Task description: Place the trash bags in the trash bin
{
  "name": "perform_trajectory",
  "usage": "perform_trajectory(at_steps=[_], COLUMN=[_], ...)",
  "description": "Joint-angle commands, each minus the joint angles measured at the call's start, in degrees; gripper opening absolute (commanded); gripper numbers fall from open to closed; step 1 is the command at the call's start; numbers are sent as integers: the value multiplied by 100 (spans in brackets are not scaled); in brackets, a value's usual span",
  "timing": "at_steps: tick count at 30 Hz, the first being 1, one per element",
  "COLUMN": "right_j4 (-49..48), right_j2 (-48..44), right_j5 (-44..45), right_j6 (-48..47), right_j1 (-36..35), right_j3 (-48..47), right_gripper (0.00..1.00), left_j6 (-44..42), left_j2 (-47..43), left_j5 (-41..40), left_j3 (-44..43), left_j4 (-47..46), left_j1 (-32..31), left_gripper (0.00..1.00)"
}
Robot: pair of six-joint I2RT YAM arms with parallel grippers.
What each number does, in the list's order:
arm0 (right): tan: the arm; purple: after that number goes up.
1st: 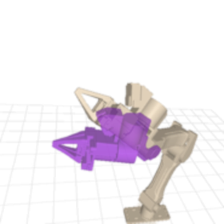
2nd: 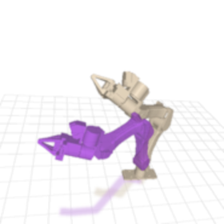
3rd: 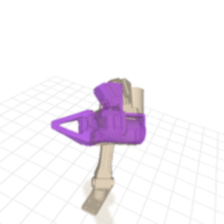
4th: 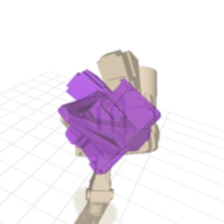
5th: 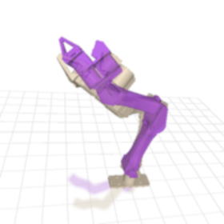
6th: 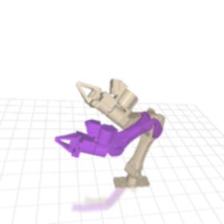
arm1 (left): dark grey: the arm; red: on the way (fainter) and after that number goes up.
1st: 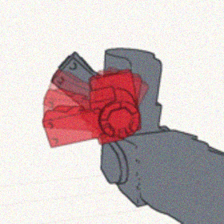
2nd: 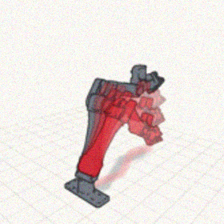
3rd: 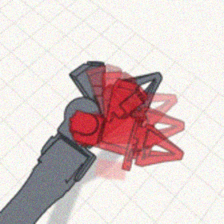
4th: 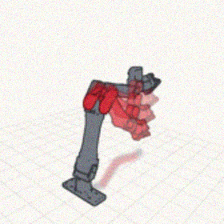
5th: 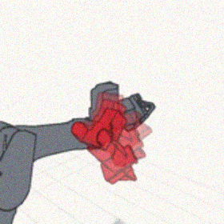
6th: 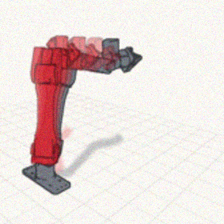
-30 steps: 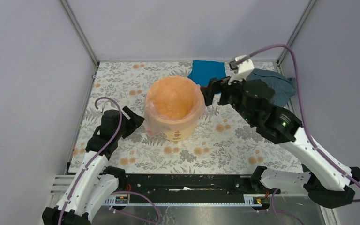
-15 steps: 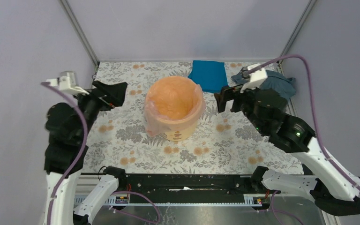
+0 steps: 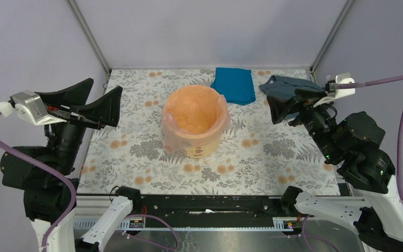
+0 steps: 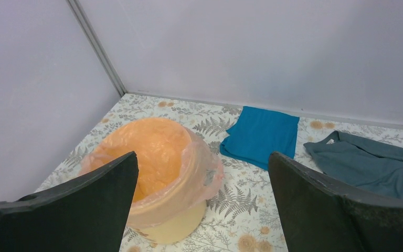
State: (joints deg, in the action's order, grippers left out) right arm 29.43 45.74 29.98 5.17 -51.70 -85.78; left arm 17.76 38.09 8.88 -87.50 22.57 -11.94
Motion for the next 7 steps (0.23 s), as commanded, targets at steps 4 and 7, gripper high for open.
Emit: perform_trajectory(at_steps=[4,7], right_j4=[-432,-422], right_j2=[-15,-61], right_j5=[405,441], right_j6=[-112,-120], right_j1=[-22,-19], right_j3=[324,375], right_gripper=[100,100], left_j6=[-167,-168], left_j2=[41,44], left_j5=[21,23], left_j3=[128,129], left_j4=[-91,-86], left_j1=[26,26], left_gripper=[99,99])
